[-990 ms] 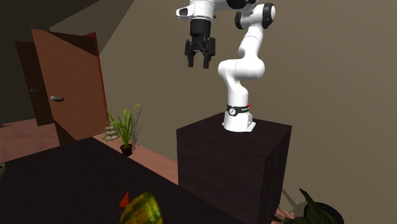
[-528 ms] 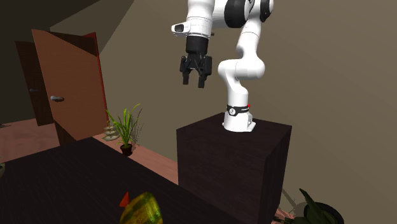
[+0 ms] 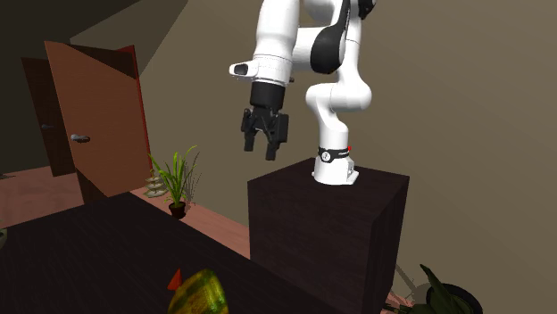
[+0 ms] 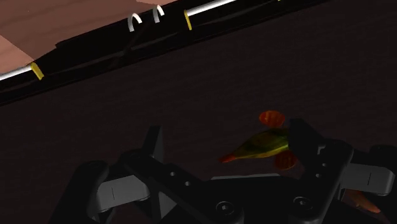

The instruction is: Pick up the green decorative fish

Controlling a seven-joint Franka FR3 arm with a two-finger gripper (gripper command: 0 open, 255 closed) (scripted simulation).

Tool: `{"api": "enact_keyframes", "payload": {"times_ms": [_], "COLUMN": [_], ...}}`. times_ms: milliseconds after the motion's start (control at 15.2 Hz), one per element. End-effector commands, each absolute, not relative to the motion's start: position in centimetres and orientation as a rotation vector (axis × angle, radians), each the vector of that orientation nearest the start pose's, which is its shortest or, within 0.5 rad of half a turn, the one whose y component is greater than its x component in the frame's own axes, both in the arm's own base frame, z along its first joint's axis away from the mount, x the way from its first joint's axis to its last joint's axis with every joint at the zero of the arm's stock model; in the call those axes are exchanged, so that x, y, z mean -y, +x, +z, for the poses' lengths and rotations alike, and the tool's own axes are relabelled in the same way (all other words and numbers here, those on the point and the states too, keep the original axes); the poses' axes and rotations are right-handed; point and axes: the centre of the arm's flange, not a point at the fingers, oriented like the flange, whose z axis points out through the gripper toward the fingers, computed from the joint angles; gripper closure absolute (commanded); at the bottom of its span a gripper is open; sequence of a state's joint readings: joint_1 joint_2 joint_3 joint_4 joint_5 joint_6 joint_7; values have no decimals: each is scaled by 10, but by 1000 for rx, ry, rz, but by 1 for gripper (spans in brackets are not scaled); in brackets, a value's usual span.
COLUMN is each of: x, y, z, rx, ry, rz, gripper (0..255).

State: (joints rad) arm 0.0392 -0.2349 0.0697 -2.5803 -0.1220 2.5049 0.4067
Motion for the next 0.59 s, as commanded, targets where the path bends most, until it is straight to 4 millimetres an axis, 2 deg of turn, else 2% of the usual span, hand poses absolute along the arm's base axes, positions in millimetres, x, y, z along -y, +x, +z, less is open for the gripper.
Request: {"api": "enact_keyframes", "payload": {"times_ms": [0, 528], "x": [-55, -81], "y": [455, 521], "z": [340, 272], "rx": [-332, -351], "ry": [-3157, -3132], "rz": [-318, -440], "gripper": [0, 0]}}
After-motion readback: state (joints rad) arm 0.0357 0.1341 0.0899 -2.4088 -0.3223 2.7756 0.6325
